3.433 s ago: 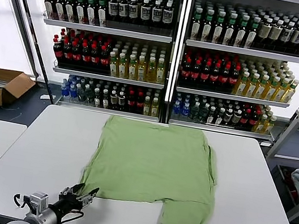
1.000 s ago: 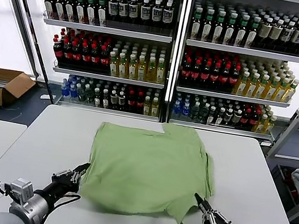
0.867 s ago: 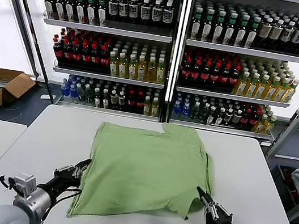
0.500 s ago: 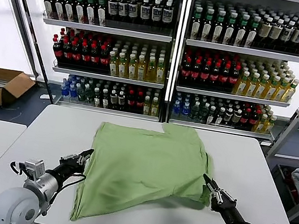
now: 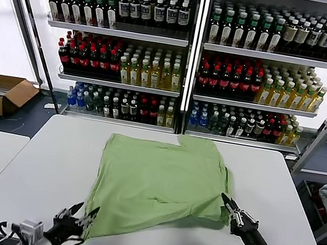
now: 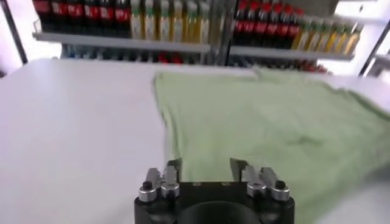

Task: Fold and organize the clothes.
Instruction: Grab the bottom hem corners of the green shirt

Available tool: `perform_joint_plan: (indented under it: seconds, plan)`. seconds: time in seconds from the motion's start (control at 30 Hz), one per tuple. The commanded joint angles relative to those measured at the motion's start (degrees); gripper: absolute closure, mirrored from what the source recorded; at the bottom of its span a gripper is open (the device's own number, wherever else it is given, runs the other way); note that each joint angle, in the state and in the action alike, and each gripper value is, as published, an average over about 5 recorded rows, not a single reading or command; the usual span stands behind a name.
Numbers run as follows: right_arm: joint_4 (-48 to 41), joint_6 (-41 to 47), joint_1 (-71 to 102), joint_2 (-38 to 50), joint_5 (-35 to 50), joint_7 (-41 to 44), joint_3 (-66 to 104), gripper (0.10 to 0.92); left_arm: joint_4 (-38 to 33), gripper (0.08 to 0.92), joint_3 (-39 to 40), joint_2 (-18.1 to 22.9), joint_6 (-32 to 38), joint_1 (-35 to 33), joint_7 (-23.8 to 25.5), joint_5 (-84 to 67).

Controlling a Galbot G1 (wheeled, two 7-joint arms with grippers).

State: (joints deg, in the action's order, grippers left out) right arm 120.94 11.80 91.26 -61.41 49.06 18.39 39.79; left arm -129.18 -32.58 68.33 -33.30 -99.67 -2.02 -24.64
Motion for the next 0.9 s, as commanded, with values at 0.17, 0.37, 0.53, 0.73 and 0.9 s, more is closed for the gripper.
perform_joint_plan:
  seconds: [0.17, 0.37, 0.53, 0.73, 0.9]
  plan:
    - [0.29, -0.05, 0.6, 0.43, 0.23, 0.07, 0.32, 0.915, -1.28, 0.208, 0.29, 0.48, 0.0, -8.95, -0.48, 5.07]
    - [0.42, -0.09, 0.4, 0.54, 0.31, 0.04, 0.41, 0.915, -1.01, 0.316, 1.72, 0.98, 0.02, -8.0, -0.41, 5.51]
    - [0.43, -0.08, 0.43, 0.36, 0.29, -0.02, 0.35, 0.915, 0.41, 0.454, 2.08, 1.2, 0.08, -5.97, -0.5, 5.39]
    - [0.42, -0.09, 0.63, 0.25, 0.26, -0.02, 0.47, 0.915, 1.43, 0.627, 2.52, 1.14, 0.09, -4.51, -0.46, 5.27]
    - [0.35, -0.06, 0.51, 0.05, 0.2, -0.06, 0.36, 0.915, 1.72, 0.775, 2.54, 0.68, 0.13, -3.69, -0.5, 4.68]
